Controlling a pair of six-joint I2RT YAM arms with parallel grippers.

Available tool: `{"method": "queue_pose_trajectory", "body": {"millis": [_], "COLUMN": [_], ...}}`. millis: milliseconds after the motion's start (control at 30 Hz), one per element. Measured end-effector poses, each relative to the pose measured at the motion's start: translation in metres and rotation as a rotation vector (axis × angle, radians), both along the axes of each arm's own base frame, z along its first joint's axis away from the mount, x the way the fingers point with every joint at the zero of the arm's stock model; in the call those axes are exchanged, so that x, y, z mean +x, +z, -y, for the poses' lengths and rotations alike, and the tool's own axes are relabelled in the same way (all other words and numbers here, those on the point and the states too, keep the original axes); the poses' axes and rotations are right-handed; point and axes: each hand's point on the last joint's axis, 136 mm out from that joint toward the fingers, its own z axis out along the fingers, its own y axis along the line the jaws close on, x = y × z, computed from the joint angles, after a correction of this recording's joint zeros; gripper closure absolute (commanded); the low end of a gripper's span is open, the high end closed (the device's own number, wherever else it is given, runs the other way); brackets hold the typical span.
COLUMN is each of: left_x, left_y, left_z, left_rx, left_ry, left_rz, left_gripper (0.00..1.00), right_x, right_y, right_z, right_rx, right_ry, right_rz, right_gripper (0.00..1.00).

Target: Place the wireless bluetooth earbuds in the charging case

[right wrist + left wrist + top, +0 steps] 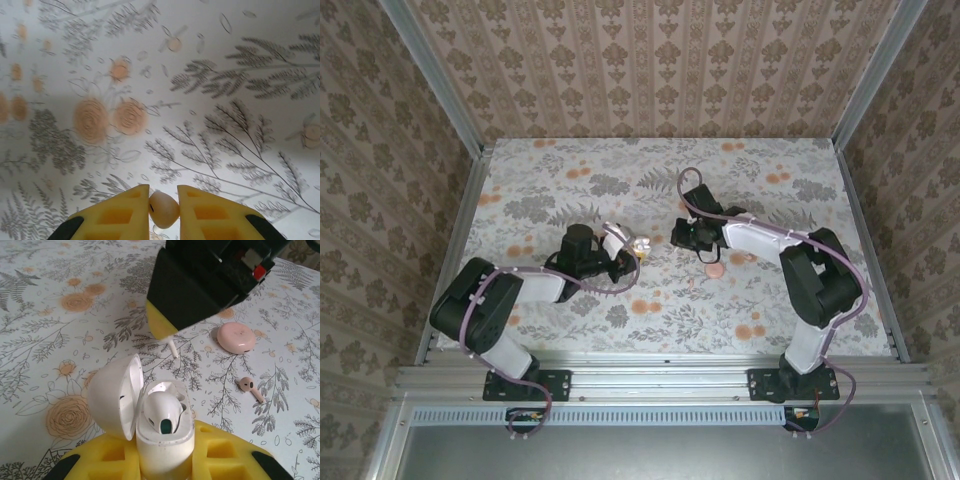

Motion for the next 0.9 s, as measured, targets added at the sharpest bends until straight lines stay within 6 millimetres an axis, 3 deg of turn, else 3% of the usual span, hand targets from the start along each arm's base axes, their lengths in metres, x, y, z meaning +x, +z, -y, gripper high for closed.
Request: {"method": "queue_pose_trajectory", "body": {"millis": [200,900], "left_x": [-0.002,0.014], "left_y": [-0.003,-0.003], "left_z": [0.009,0.018], "left_rx": [0.001,-0.001], "left_ry": [-0.026,0.007], "left_rz": [-0.008,-0.046], "left_gripper": [0.92,0.93], "right_x": [0.007,-0.005], "right_y": [0.017,0.054], "right_z": [-0.013,-0.038], "right_rx": [0.063,0.164], "right_ry": [0.018,0.083], "right_rz": [0.117,0.321], "right_gripper": [0.82,0.82]}}
